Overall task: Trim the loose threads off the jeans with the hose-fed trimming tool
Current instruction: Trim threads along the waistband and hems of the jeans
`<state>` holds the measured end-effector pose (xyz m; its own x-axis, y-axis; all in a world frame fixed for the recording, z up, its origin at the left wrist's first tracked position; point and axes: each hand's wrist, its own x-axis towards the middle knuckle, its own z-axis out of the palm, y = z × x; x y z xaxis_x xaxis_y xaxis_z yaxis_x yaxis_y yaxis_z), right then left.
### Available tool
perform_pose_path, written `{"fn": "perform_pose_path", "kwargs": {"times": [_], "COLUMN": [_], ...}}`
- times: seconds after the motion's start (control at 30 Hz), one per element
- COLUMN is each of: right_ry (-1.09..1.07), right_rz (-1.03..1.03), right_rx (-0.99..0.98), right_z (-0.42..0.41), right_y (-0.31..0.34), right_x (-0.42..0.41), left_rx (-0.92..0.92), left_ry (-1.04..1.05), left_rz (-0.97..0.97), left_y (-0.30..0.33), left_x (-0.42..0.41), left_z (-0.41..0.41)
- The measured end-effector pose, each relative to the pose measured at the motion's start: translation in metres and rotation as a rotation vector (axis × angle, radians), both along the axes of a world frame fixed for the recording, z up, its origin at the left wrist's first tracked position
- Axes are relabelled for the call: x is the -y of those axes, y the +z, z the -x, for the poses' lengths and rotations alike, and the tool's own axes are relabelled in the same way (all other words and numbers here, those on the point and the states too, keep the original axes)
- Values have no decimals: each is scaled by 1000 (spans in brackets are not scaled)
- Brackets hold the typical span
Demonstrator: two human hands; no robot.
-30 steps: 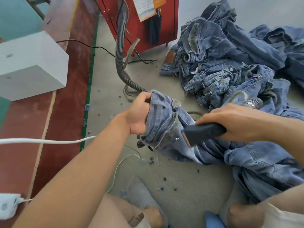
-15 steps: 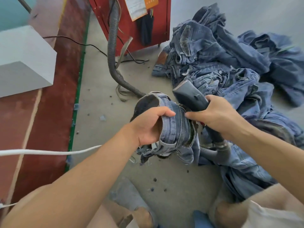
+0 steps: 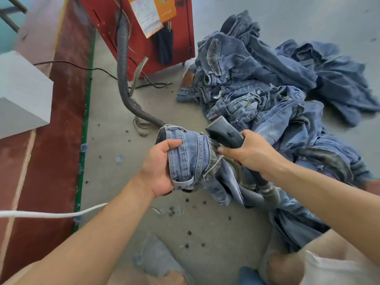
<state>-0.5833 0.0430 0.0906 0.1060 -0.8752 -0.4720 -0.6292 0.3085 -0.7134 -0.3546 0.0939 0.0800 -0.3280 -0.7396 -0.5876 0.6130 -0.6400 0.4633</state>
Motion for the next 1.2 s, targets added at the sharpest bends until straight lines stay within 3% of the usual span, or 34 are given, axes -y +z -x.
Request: {"fn": "perform_pose_path", "kwargs": {"times": [0.23,0.37,0.63,0.73,0.87,1.03,1.2], "right_ry": [-85,-17,-87,-75,131,490,452], "right_rz": [140,138,15,101,344,120,14], "right_rx": [82,65,66,101,75,-51,18], "right_z": [-1,-8,14,16,33,43,28], "right_y": [14,4,-6,8,47,62,36], "right_x": [-9,-26,-2,6,21,27,32], "left_rx": [-68,-114,-104,-72,-24,-24,-38], "left_ry": [-5,61,122,135,271,336,204], "left_rz": [-5,0,30,31,10,-22,40], "left_y": [12,14,8,7,8,5,1], "left_x": [-3,-3,-7,-6,8,22,17], "left_z": [13,23,13,5,-10,-13,-9]}}
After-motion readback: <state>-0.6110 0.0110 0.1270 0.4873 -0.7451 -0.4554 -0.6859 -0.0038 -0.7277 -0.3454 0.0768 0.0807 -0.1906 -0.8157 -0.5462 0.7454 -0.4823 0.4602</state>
